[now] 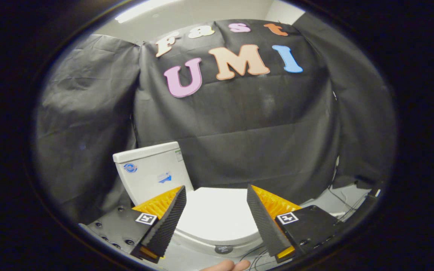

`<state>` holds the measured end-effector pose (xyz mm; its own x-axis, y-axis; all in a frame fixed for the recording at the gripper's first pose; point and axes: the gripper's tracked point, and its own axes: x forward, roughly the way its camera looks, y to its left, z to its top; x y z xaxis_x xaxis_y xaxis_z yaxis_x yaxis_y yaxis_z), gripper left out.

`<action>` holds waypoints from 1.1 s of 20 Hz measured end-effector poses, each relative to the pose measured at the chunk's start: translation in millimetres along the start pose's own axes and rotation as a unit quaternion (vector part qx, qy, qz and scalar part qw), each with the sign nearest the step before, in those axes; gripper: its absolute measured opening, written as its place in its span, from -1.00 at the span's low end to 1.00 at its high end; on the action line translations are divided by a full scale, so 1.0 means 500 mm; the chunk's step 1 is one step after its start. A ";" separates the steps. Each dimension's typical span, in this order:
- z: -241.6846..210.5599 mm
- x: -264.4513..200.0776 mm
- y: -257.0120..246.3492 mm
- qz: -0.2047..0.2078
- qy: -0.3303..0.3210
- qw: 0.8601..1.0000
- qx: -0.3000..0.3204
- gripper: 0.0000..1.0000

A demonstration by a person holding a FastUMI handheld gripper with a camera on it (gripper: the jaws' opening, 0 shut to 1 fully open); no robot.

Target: Open the toilet lid.

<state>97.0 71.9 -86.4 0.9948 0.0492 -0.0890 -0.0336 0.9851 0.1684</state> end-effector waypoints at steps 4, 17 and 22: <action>-0.065 0.014 0.031 0.000 0.028 0.998 0.058 0.96; -0.309 0.031 -0.063 -0.089 0.108 0.917 0.373 0.94; -0.415 0.009 -0.095 -0.133 0.143 0.848 0.493 0.92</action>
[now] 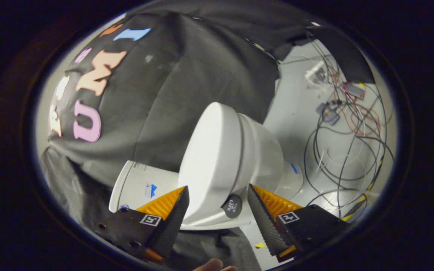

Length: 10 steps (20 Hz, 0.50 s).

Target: Open the toilet lid.

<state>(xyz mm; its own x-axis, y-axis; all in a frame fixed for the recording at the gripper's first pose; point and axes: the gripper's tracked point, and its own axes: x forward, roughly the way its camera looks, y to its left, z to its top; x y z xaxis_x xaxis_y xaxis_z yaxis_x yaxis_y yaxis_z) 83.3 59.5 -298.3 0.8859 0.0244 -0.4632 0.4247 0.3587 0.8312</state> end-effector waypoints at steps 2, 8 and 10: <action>-0.022 0.008 -0.028 -0.012 0.023 0.999 0.037 0.92; -0.057 0.042 -0.027 0.011 0.059 0.991 0.117 0.54; -0.054 0.045 -0.013 0.026 0.062 0.991 0.119 0.30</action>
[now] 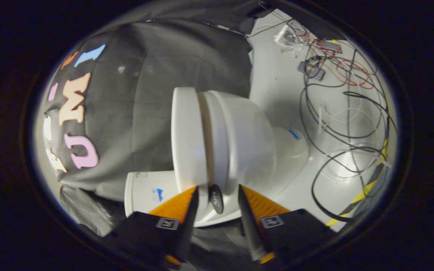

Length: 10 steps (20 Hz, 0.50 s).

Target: Open the toilet lid.

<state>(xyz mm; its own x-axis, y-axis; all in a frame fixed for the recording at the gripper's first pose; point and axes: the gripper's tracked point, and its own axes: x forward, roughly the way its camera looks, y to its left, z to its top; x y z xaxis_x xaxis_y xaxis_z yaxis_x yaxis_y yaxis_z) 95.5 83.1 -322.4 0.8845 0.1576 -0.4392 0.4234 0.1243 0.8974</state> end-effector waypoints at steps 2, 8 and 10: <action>-0.003 -0.001 -0.004 -0.013 0.010 1.000 0.005 0.07; -0.008 0.001 -0.016 -0.089 0.017 0.993 -0.071 -0.84; 0.002 0.006 -0.013 -0.125 -0.005 0.988 -0.094 -0.81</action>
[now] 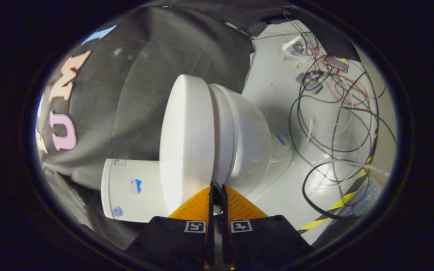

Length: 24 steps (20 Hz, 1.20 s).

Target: Open the toilet lid.

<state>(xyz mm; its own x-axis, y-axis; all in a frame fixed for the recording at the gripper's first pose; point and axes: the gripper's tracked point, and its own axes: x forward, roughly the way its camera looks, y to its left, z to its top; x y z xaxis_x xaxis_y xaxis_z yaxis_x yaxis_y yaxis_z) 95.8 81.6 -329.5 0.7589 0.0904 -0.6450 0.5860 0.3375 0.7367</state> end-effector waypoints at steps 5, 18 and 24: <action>0.011 -0.028 0.032 -0.016 -0.035 0.999 0.009 -0.99; 0.035 -0.122 0.190 -0.021 -0.101 0.994 -0.048 -0.99; 0.033 -0.167 0.299 0.013 -0.143 0.985 -0.099 -0.99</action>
<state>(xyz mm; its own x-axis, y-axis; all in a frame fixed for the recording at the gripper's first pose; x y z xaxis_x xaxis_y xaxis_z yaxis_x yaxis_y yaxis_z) 124.9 108.8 -162.2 0.8383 -0.1576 -0.5219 0.5201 0.5179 0.6792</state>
